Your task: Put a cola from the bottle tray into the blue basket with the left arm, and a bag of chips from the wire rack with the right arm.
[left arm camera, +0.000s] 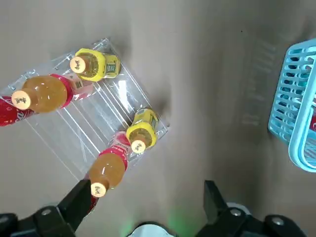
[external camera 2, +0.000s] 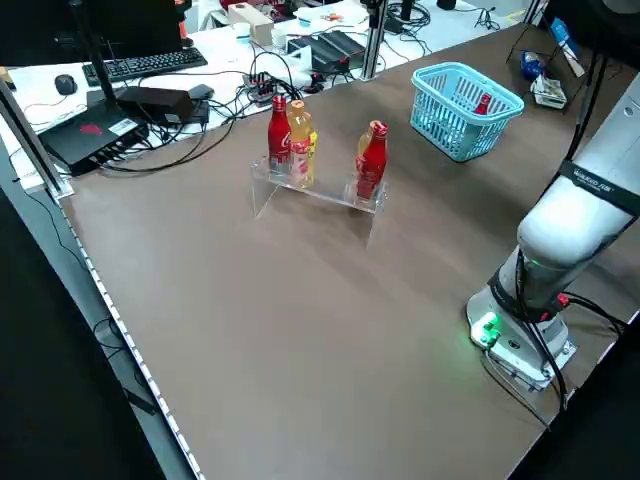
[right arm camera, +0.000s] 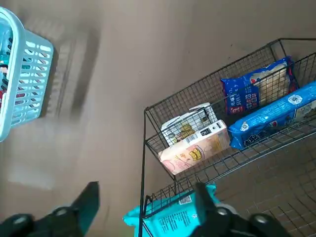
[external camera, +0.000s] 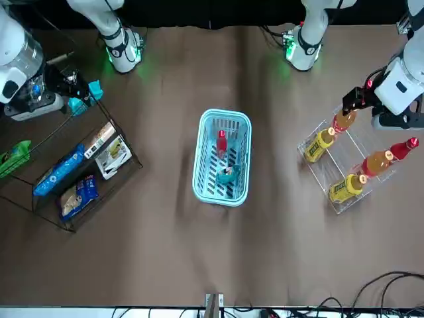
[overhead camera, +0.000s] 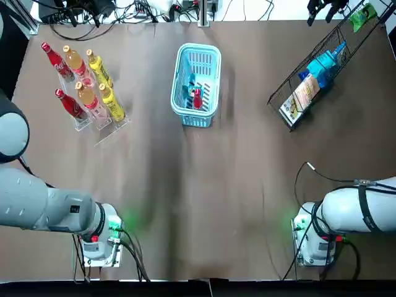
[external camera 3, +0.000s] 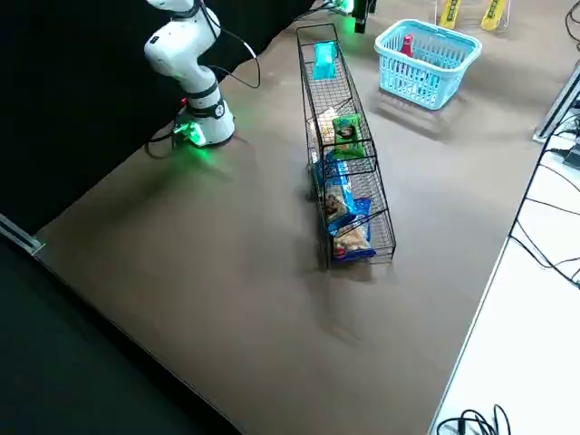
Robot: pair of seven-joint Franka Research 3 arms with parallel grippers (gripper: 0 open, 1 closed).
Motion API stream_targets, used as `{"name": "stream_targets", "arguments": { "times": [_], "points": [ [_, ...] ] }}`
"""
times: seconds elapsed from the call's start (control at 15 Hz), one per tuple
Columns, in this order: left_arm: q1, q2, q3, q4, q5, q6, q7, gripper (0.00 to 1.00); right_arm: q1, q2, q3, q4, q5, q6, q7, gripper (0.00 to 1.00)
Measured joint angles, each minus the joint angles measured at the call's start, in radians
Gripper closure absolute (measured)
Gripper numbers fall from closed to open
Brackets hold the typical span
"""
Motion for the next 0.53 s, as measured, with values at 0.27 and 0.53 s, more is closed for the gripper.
{"name": "stream_targets", "arguments": {
  "times": [0.27,0.53],
  "points": [
    [-0.001,0.001,0.000,0.000,0.000,0.000,0.000,0.00,0.000,0.000,0.003,0.000,0.000,0.002,0.000,0.00],
    [-0.002,0.004,-0.001,0.000,0.000,0.000,0.000,0.00,0.000,0.000,0.003,0.000,-0.001,-0.001,0.016,0.00]
  ]
}}
